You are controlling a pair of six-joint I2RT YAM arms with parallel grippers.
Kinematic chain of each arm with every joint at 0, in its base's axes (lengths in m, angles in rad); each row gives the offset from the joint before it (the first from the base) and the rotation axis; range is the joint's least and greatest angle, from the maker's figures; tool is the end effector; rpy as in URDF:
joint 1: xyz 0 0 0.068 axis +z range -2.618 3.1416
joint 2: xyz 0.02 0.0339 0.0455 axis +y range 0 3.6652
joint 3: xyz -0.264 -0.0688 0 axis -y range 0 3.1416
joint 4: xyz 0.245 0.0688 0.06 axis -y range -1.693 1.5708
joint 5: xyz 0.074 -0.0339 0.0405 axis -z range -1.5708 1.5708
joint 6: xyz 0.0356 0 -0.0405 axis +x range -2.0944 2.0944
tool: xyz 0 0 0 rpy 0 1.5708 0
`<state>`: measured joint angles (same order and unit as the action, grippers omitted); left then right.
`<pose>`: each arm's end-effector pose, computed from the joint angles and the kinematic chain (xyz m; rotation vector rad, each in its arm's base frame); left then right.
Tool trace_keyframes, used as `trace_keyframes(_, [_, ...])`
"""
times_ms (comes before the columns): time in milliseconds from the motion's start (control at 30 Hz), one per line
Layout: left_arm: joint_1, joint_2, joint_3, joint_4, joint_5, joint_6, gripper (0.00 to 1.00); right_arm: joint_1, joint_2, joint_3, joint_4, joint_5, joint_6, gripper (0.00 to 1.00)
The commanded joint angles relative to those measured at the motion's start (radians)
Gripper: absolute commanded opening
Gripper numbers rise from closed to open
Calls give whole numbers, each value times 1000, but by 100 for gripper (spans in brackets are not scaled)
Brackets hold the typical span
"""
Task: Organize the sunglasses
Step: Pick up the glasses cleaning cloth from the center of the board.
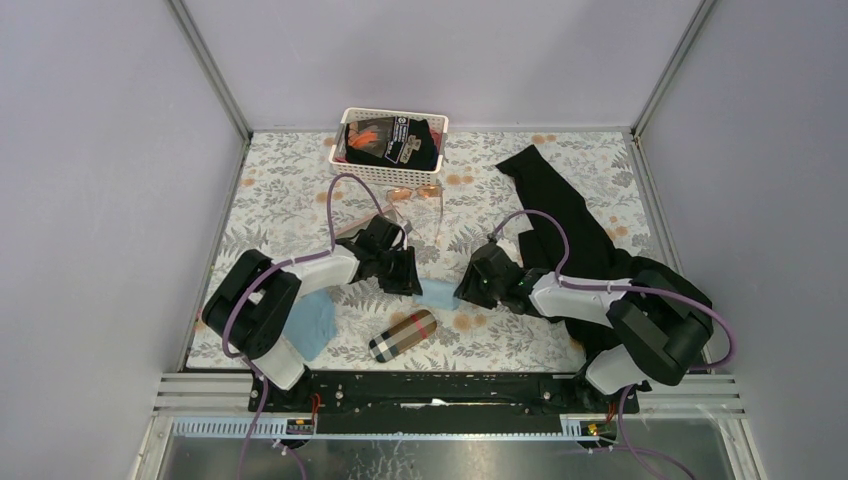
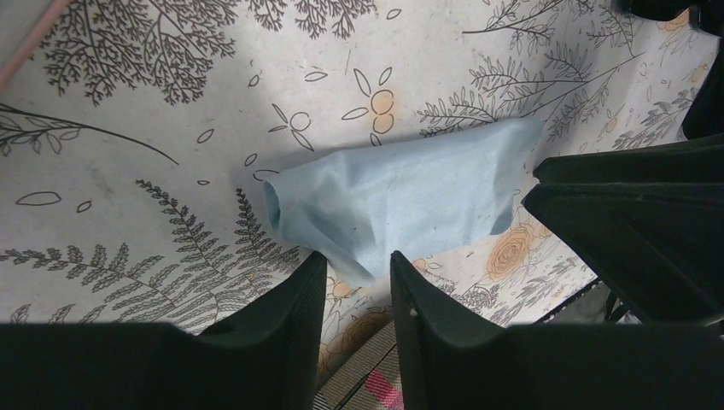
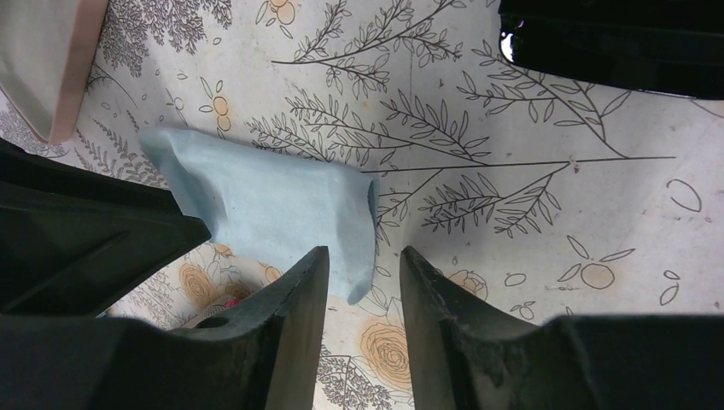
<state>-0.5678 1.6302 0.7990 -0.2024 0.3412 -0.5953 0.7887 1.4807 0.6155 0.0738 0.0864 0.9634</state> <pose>0.2467 -0.1715 0.1441 0.0930 2.7644 -0.8155 0.1979 0.1949 0.1510 0.2608 2.4725 0.7155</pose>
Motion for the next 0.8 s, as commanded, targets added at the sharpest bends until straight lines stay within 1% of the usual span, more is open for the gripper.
trace_keyframes(0, [-9, 40, -14, -49, -28, 32, 37, -2, 31, -6, 6, -5, -2, 43])
trace_keyframes(33, [-9, 38, -13, -49, -31, 32, 36, -2, 40, -2, 7, -10, -5, 42])
trace_keyframes(167, [-9, 36, -8, -53, -34, 34, 28, -3, 75, 3, 29, -42, 3, 39])
trace_keyframes(233, [-9, 34, -7, -54, -34, 35, 20, -2, 91, 4, 40, -55, 10, 38])
trace_keyframes(300, [-9, 33, -3, -55, -32, 36, 15, -2, 102, 8, 44, -59, 14, 37])
trace_keyframes(400, [-9, 34, 4, -54, -26, 38, 0, -2, 123, 22, 46, -62, 15, 33])
trace_keyframes(533, [-8, 34, 17, -59, -21, 45, 0, -2, 143, 42, 41, -54, 9, 22])
trace_keyframes(567, [-8, 33, 20, -62, -21, 48, 0, -2, 145, 49, 37, -52, 7, 18])
trace_keyframes(633, [-9, 28, 28, -69, -18, 52, 0, -2, 144, 64, 32, -48, -4, 2])
trace_keyframes(667, [-9, 22, 30, -75, -17, 53, 0, -2, 141, 75, 25, -44, -13, 0])
trace_keyframes(767, [-9, -10, 34, -88, -17, 49, 0, -2, 127, 112, 4, -35, -48, 0])
